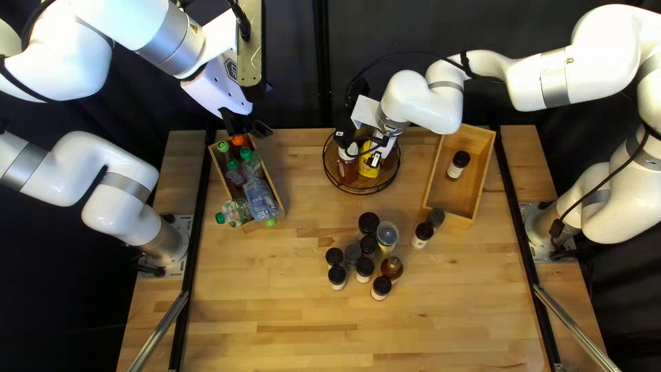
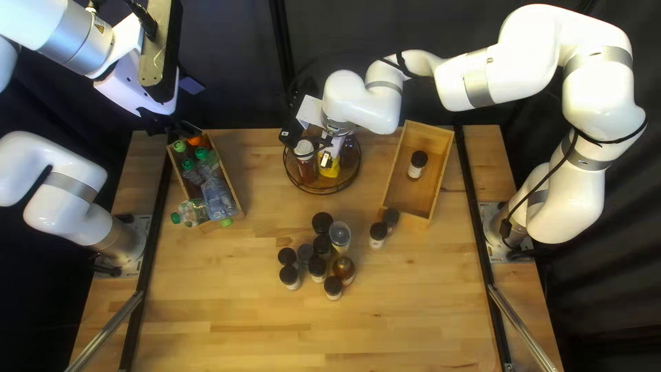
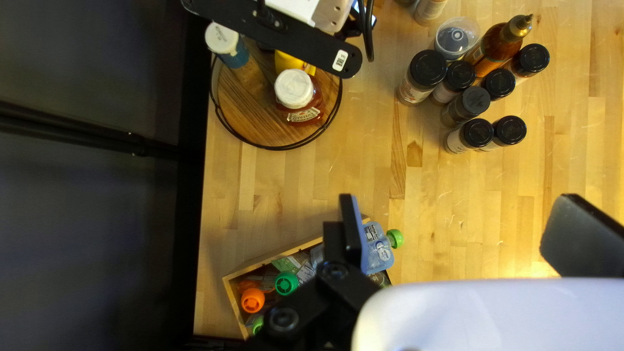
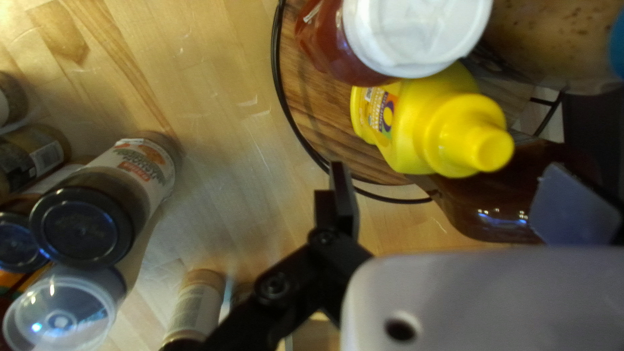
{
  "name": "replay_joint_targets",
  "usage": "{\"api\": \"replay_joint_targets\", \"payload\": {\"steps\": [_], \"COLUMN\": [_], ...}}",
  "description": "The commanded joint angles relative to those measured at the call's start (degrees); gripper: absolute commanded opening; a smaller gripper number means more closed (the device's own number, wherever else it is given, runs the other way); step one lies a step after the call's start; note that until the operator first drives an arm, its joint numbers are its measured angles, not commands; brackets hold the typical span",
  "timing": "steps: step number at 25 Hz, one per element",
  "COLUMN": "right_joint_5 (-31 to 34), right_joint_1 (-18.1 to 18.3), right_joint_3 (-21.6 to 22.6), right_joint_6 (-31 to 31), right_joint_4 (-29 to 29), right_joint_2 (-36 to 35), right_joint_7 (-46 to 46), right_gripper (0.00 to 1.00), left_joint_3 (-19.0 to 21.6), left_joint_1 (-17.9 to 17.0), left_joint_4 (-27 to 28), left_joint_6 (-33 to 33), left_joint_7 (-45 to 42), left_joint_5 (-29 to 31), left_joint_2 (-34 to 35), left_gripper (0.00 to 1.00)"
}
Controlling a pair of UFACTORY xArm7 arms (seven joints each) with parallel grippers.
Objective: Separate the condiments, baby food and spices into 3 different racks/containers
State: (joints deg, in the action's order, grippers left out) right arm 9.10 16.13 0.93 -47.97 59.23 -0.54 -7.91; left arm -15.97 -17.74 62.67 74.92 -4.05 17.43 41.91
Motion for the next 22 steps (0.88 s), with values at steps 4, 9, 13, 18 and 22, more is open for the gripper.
{"api": "replay_joint_targets", "payload": {"steps": [4,9,13,18,22], "right_joint_5": [-11.34,-18.07,-17.30,-15.29,-14.82], "right_joint_1": [-5.06,-11.10,-15.30,-18.08,-18.55], "right_joint_3": [2.13,5.04,8.94,11.37,11.25], "right_joint_6": [-1.21,2.23,4.57,7.08,8.69], "right_joint_4": [-6.69,-14.91,-19.18,-19.71,-17.61], "right_joint_2": [11.19,17.90,20.25,17.32,12.75], "right_joint_7": [6.51,10.01,11.77,16.68,21.16], "right_gripper": [1.00,1.00,1.00,1.00,1.00], "left_joint_3": [0.00,0.00,0.00,0.00,0.00], "left_joint_1": [0.00,0.00,0.00,0.00,0.00], "left_joint_4": [0.00,0.00,0.00,0.00,0.00], "left_joint_6": [0.00,0.00,0.00,0.00,0.00], "left_joint_7": [0.00,0.00,0.00,0.00,0.00], "left_joint_5": [0.00,0.00,0.00,0.00,0.00], "left_joint_2": [0.00,0.00,0.00,0.00,0.00], "left_gripper": [1.00,1.00,1.00,1.00,1.00]}}
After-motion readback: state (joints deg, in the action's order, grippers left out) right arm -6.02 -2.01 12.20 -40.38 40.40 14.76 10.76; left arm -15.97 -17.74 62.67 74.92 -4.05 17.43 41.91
